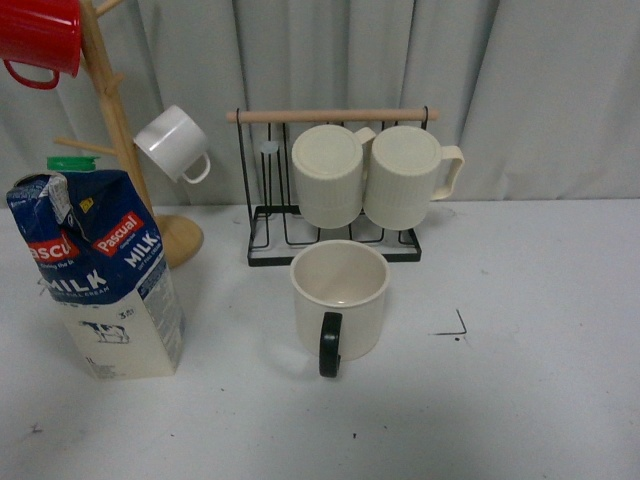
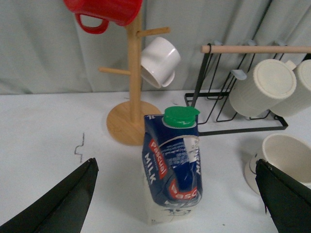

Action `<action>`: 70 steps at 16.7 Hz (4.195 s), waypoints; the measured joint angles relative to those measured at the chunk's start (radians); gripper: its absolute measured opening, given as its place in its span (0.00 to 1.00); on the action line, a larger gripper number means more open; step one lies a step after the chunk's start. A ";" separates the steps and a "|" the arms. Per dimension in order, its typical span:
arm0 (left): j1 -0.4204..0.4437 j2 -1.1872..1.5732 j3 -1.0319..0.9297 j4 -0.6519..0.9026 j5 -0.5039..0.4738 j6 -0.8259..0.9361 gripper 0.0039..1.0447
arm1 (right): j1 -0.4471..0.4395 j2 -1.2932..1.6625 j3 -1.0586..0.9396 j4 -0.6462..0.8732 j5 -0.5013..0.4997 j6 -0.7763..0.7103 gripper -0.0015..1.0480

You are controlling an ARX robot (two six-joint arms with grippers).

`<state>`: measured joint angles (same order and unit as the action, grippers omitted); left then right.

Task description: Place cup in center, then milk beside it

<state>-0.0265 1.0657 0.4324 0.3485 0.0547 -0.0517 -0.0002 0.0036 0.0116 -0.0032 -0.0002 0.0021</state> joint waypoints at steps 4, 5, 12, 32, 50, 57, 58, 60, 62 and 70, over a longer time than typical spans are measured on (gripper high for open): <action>0.005 0.158 0.037 0.062 0.112 0.008 0.94 | 0.000 0.000 0.000 0.000 0.000 0.000 0.94; 0.011 0.198 0.055 0.082 0.112 0.008 0.94 | 0.000 0.000 0.000 0.000 0.000 0.000 0.94; -0.014 0.419 0.129 0.173 0.099 0.020 0.94 | 0.000 0.000 0.000 0.000 0.000 0.000 0.94; -0.076 0.551 0.261 0.158 -0.053 -0.009 0.09 | 0.000 0.000 0.000 0.000 0.000 0.000 0.94; -0.389 0.681 0.320 0.309 -0.323 -0.224 0.06 | 0.000 0.000 0.000 0.000 0.000 0.000 0.94; -0.406 0.732 0.324 0.383 -0.351 -0.217 0.07 | 0.000 0.000 0.000 0.000 0.000 0.000 0.94; -0.406 0.732 0.324 0.388 -0.342 -0.210 0.18 | 0.000 0.000 0.000 0.000 0.000 0.000 0.94; -0.406 0.732 0.324 0.398 -0.328 -0.212 0.41 | 0.000 0.000 0.000 0.000 0.000 0.000 0.94; -0.404 0.676 0.317 0.344 -0.297 -0.233 0.73 | 0.000 0.000 0.000 0.000 0.000 0.000 0.94; -0.164 -0.175 -0.066 0.083 -0.253 -0.014 0.58 | 0.000 0.000 0.000 0.000 0.000 0.000 0.94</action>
<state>-0.1902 0.8906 0.3668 0.4313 -0.1978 -0.0658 -0.0002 0.0036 0.0116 -0.0036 0.0002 0.0025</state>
